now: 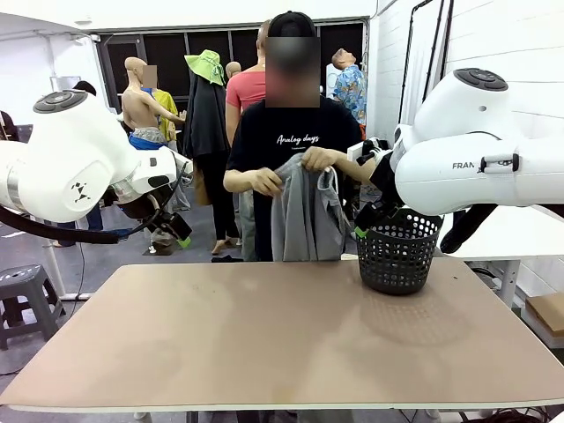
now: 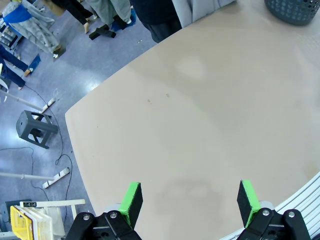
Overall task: Fold the training pants.
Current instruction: Grab both ends of the Training pants handed by a person.
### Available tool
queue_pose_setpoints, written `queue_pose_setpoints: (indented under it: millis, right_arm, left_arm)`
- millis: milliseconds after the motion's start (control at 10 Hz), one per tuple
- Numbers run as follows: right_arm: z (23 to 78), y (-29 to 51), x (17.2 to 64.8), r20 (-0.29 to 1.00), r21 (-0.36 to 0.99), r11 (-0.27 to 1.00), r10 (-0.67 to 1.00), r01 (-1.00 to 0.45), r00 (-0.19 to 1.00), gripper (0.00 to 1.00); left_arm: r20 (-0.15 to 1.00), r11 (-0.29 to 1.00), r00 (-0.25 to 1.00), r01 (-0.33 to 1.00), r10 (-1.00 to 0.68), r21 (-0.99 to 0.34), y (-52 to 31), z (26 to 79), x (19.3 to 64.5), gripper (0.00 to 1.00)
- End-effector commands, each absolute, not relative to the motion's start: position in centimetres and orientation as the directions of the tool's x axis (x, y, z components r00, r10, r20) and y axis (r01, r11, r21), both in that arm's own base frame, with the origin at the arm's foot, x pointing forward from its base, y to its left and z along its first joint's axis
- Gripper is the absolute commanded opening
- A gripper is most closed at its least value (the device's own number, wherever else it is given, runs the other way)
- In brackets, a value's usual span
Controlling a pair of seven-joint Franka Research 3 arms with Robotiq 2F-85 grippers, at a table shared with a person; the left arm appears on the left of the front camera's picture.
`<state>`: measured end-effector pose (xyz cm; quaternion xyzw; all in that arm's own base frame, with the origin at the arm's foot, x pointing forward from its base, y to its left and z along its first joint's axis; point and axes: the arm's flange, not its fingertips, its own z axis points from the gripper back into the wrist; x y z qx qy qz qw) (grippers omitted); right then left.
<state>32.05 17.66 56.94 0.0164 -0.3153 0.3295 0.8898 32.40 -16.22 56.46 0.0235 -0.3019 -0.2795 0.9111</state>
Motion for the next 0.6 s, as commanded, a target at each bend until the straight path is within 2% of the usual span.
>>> queue_pose_setpoints:
  millis: [0, 500]
  right_arm:
    - [56.98, 17.71, 32.10, 0.578, -0.177, 0.781, 0.575, -0.599, 0.578, 1.00]
    - [56.98, 17.71, 32.10, 0.578, -0.177, 0.781, 0.575, -0.599, 0.578, 1.00]
  left_arm:
    - [0.549, 0.844, 0.656, 0.497, -0.517, 0.201, -16.16, 56.40, 32.43, 1.00]
    - [0.549, 0.844, 0.656, 0.497, -0.517, 0.201, -16.16, 56.40, 32.43, 1.00]
